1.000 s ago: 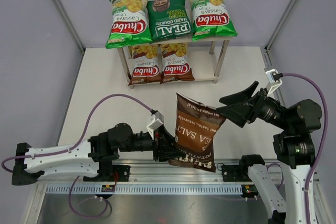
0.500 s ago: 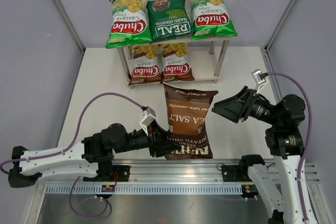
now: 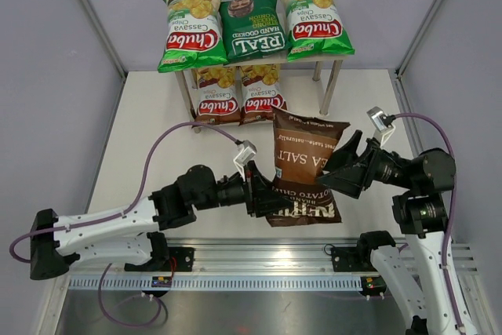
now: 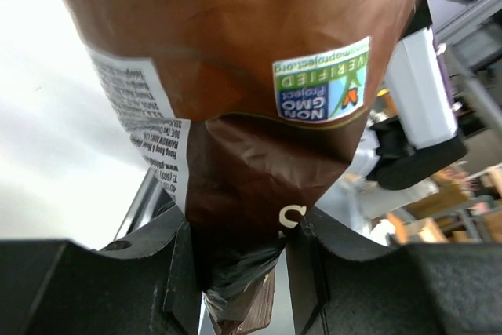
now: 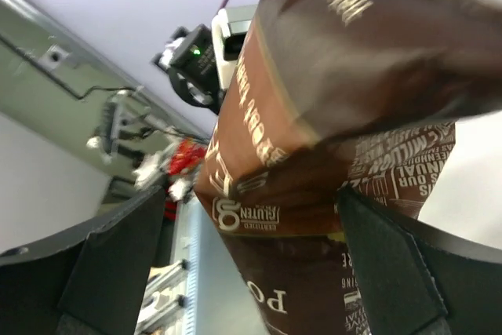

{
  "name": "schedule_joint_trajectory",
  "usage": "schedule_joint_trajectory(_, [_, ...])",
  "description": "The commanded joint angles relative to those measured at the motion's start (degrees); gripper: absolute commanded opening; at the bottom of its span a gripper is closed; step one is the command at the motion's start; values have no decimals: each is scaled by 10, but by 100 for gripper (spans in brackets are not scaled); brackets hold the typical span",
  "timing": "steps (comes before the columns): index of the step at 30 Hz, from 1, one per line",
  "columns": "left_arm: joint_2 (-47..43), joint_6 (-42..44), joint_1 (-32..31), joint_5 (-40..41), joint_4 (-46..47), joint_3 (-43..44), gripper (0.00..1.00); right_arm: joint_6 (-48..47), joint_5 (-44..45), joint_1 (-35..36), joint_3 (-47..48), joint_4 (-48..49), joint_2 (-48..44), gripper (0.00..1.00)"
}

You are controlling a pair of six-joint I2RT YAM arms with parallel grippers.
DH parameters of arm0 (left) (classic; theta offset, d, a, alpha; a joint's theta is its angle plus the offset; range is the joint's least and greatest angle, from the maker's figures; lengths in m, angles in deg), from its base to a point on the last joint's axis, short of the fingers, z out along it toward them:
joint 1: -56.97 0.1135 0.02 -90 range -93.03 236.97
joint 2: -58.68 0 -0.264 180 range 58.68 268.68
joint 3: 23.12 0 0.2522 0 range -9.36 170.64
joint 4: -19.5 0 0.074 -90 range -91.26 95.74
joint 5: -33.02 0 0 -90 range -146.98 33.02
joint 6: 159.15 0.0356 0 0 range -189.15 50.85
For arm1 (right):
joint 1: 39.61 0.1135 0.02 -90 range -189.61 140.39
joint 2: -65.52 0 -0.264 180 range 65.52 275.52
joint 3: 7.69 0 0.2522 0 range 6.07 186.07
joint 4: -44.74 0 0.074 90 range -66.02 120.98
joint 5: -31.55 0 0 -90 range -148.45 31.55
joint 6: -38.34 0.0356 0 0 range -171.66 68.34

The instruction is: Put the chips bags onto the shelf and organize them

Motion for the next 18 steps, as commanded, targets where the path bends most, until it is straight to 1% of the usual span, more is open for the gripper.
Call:
schedule_joint_trajectory(1, [25, -65, 26, -116, 191, 15, 0, -193, 68, 8, 82, -253, 12, 99])
schedule_joint_trajectory(2, [33, -70, 27, -152, 223, 15, 0, -237, 135, 7, 100, -305, 17, 99])
schedule_joint_trajectory(3, [37, -71, 26, -165, 237, 13, 0, -287, 160, 7, 112, -337, 21, 99])
schedule_joint_trajectory(4, [37, -74, 26, -172, 245, 7, 0, -301, 181, 7, 124, -372, 24, 99])
schedule_joint_trajectory(5, [33, -70, 27, -175, 253, 2, 0, -310, 202, 7, 126, -377, 23, 99])
schedule_joint_trajectory(7, [16, -54, 26, -179, 258, -14, 0, -311, 208, 8, 123, -370, 17, 99])
schedule_joint_trajectory(8, [11, -49, 27, -186, 271, -19, 0, -296, 206, 7, 120, -362, 17, 99])
schedule_joint_trajectory(11, [-1, -42, 27, -229, 319, -39, 0, -277, 206, 8, 112, -341, 23, 99])
schedule_joint_trajectory(13, [0, -31, 24, -248, 325, -40, 0, -229, 185, 7, 89, -281, 24, 99])
schedule_joint_trajectory(14, [3, -24, 19, -263, 327, -40, 0, -196, 135, 7, 74, -239, 26, 100])
schedule_joint_trajectory(15, [5, -15, 15, -270, 325, -39, 0, -103, 109, 7, 57, -130, 33, 99])
schedule_joint_trajectory(16, [9, -2, 14, -276, 323, -37, 0, -54, 66, 7, 24, -73, 36, 99])
schedule_joint_trajectory(18, [16, 7, 12, -277, 304, -30, 0, 38, 44, 7, 8, 40, 39, 99])
